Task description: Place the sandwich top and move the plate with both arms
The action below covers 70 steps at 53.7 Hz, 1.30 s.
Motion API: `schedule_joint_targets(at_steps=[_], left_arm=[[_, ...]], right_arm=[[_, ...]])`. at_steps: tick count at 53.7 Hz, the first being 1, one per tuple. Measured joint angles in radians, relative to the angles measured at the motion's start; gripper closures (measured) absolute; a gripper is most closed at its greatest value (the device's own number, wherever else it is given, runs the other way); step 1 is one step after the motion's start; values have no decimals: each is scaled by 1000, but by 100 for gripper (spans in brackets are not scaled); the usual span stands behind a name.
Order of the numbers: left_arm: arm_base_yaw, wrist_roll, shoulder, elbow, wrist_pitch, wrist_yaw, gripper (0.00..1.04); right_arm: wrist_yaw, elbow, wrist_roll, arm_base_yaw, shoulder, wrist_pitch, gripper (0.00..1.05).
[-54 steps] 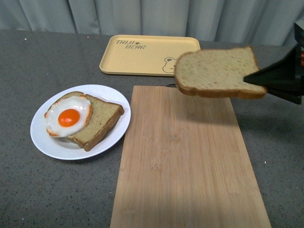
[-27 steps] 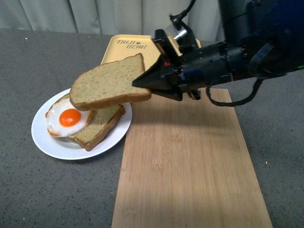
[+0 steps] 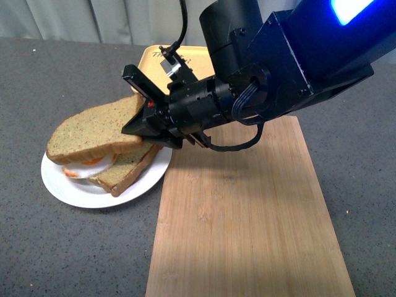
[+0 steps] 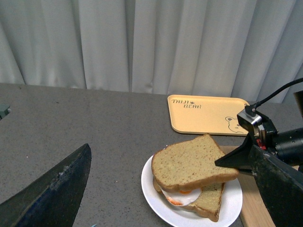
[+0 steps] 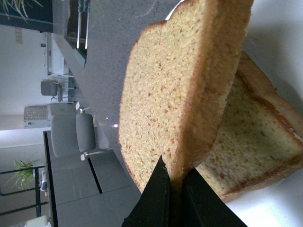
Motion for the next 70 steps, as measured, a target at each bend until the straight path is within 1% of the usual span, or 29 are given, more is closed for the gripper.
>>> schedule_joint_targets(at_steps=[7,15,18,20,24,25,32,33,35,36,37,38,39,41,43,44,45,46,49,51,53,54,55,56,58,59,61,64,70], left_arm=[[0,0,0,0,0,0,7],[0,0,0,0,0,0,7],[0,0,0,0,0,0,7],[0,0,0,0,0,0,7],[0,0,0,0,0,0,7],[0,0,0,0,0,0,7],[0,0,0,0,0,0,7],[0,0,0,0,0,0,7],[0,0,0,0,0,-2,7],[0,0,0,0,0,-2,7],[0,0,0,0,0,0,7],[0,1,0,0,0,4,7],[0,0,0,0,0,2,7],[0,0,0,0,0,0,7],[0,0,0,0,-1,-1,7],[0,0,0,0,-1,-2,7],[0,0,0,0,-1,-2,7],[0,0,0,0,-1,-2,7],[0,0,0,0,-1,0,7],[0,0,0,0,-1,1,7],[0,0,0,0,-1,0,7],[0,0,0,0,-1,0,7],[0,0,0,0,-1,0,7],[0,0,0,0,-1,0,7],[0,0,-2,0,-1,0,7],[0,0,-2,0,-1,-2,7],[0,0,0,0,-2,-4,7],[0,0,-2,0,-2,-4,7],[0,0,-3,0,-2,0,7]], right_arm=[[23,0,-22,0,8,-48,101],[45,-29,-56,-18,-8,-60,74],[47,-52,-61,-29,-24,-50,67],[56,-85,-71,-44,-50,-33,58],[109,-137,-111,-65,-105,-37,45],[112,-145,-118,-68,-114,-36,44],[175,-254,-153,-115,-217,38,21],[218,-268,-169,-116,-222,65,19],[430,-334,-240,-110,-222,270,24],[494,-352,-262,-108,-222,327,26],[626,-392,-329,-105,-222,443,29],[736,-439,-382,-105,-222,552,33],[866,-510,-455,-108,-227,695,38],[1040,-628,-551,-120,-256,893,47],[1129,-725,-616,-145,-311,1030,56],[1137,-774,-646,-163,-356,1085,60],[1136,-797,-652,-172,-381,1106,64],[1134,-828,-669,-188,-426,1126,70],[1138,-852,-671,-205,-468,1134,82],[1139,-859,-672,-212,-471,1133,93],[1138,-864,-672,-213,-471,1133,97],[1136,-869,-672,-215,-471,1133,102],[1134,-871,-673,-216,-471,1133,104],[1117,-887,-681,-226,-485,1132,104],[1040,-974,-696,-259,-555,1123,104],[1025,-1020,-700,-271,-595,1118,104],[1011,-1098,-708,-293,-676,1109,104],[1002,-1160,-711,-317,-764,1096,104],[969,-1243,-715,-357,-897,1046,104]])
